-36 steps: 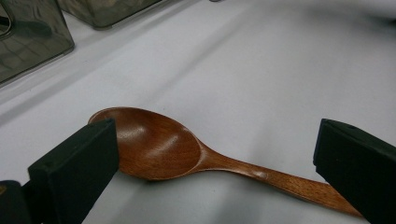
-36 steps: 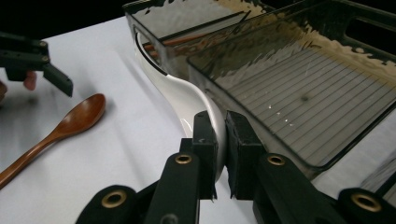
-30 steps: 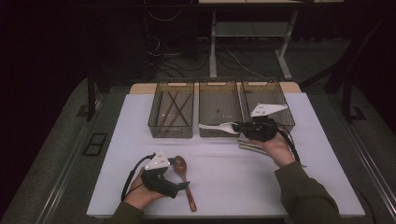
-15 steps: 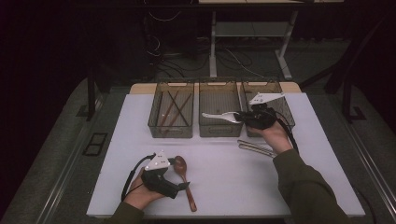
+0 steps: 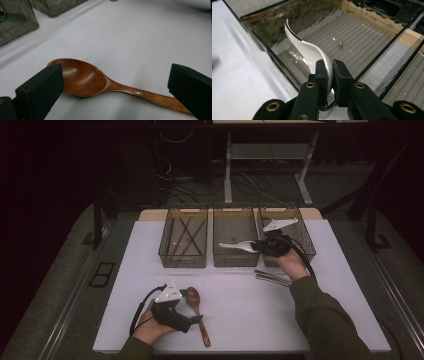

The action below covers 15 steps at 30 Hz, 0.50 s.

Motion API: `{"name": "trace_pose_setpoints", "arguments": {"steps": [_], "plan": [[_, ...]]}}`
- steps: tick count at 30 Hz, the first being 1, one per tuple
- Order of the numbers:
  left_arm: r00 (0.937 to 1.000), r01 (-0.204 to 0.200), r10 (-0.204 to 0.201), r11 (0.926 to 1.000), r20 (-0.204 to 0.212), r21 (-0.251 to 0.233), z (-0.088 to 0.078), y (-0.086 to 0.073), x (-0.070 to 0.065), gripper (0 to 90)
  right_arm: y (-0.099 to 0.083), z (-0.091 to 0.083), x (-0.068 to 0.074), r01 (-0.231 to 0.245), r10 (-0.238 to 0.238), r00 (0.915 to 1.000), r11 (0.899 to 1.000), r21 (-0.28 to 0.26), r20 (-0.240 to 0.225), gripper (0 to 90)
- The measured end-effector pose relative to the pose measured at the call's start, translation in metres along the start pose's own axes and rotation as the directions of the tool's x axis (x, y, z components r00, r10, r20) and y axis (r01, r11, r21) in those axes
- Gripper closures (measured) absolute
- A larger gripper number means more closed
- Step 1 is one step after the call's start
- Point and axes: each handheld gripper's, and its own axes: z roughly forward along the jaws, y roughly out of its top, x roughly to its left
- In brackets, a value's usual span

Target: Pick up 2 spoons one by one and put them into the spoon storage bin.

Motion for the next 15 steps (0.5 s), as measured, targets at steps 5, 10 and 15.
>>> {"name": "trace_pose_setpoints", "arguments": {"steps": [5, 10, 15], "plan": [[1.0, 0.0, 0.0, 1.0, 0.001, 0.0, -0.0001, 0.0001, -0.0001, 0.0, 0.0001, 0.0049, -0.0001, 0.004, -0.004, 1.0, 1.0, 0.018, 0.007, 82.2], [1.0, 0.0, 0.0, 1.0, 0.001, 0.0, -0.0002, 0.0001, -0.0001, 0.0, 0.0007, 0.0059, 0.0006, -0.001, 0.001, 1.0, 1.0, 0.008, 0.006, 75.4], [1.0, 0.005, -0.005, 1.0, 0.0, -0.005, -0.0001, 0.0001, -0.0004, 0.0, 0.0028, -0.0005, -0.0009, -0.03, 0.031, 0.9995, 0.999, -0.04, 0.004, 68.3]]}}
